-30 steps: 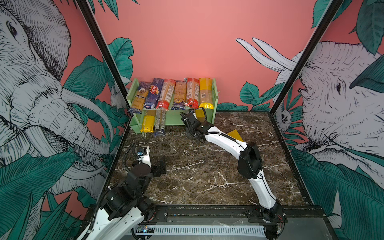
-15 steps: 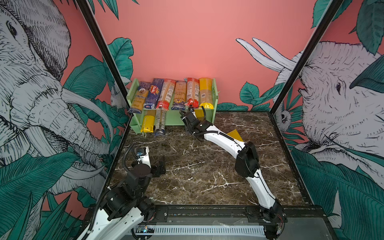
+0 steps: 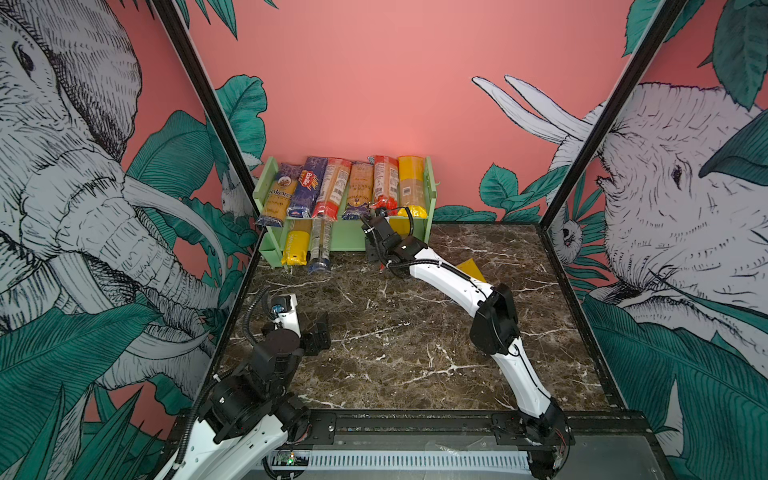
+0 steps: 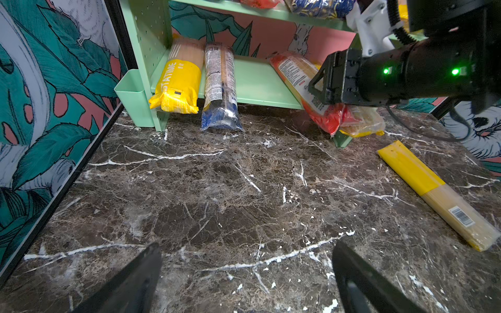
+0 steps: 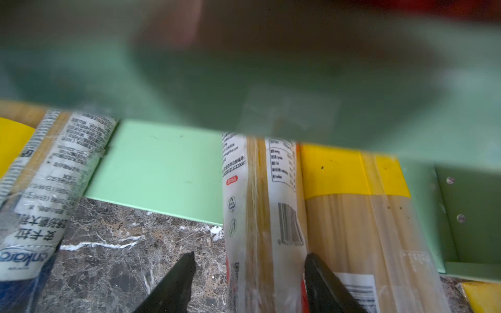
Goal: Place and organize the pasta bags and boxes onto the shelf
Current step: 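Stand the red-ended pack upright against the lower shelf beside the yellow pack, then open and draw back the right gripper, then lower it onto the yellow pack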
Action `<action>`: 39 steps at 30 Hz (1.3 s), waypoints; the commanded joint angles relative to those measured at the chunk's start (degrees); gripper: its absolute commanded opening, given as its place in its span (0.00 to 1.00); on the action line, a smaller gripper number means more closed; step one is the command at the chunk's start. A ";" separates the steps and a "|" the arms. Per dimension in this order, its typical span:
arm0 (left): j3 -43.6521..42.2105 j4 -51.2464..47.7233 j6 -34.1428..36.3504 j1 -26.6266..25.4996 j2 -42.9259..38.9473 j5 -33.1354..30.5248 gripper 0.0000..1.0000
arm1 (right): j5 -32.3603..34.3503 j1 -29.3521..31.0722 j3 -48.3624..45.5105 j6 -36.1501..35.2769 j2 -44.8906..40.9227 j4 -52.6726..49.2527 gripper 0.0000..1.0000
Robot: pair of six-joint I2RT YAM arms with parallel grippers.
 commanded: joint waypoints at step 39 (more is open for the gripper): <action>0.02 13.54 -2.28 -0.33 17.77 12.08 0.99 | -3.66 -2.77 -63.72 -4.70 -50.73 9.17 0.99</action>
